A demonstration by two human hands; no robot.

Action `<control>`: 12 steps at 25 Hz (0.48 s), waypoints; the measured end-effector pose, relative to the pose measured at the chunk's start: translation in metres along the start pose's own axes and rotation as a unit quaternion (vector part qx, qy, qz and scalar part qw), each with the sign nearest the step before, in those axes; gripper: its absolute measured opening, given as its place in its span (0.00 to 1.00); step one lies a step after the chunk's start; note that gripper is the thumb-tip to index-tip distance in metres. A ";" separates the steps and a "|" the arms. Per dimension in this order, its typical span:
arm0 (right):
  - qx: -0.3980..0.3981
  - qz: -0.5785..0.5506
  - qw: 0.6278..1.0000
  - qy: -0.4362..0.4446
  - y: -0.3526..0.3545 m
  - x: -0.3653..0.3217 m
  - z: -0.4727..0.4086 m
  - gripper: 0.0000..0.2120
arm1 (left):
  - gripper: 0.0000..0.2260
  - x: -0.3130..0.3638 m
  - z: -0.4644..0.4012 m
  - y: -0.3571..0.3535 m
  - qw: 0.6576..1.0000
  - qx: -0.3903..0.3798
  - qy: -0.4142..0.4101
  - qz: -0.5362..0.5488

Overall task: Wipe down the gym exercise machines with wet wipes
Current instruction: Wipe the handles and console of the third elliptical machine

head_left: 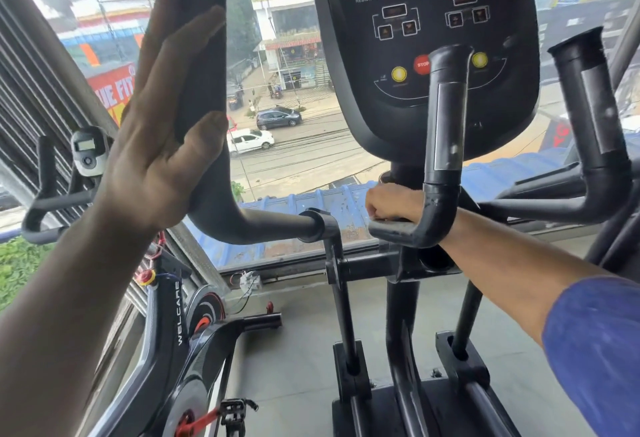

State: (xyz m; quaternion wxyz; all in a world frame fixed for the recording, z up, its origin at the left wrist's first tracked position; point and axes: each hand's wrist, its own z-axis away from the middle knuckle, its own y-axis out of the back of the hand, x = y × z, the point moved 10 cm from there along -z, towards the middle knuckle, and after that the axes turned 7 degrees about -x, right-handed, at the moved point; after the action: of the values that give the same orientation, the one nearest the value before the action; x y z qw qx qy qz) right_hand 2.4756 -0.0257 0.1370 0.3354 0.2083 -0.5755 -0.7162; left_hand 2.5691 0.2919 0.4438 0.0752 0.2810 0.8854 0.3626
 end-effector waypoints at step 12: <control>-0.207 -0.153 0.957 0.133 0.031 -0.022 0.043 0.06 | 0.31 -0.002 0.003 0.000 1.000 -0.010 0.018 0.000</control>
State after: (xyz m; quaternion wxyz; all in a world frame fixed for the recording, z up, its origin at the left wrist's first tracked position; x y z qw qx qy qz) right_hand 2.4685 0.0161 0.1760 0.3315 0.3131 -0.3265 -0.8280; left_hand 2.5711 0.2923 0.4415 0.0619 0.2736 0.8828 0.3767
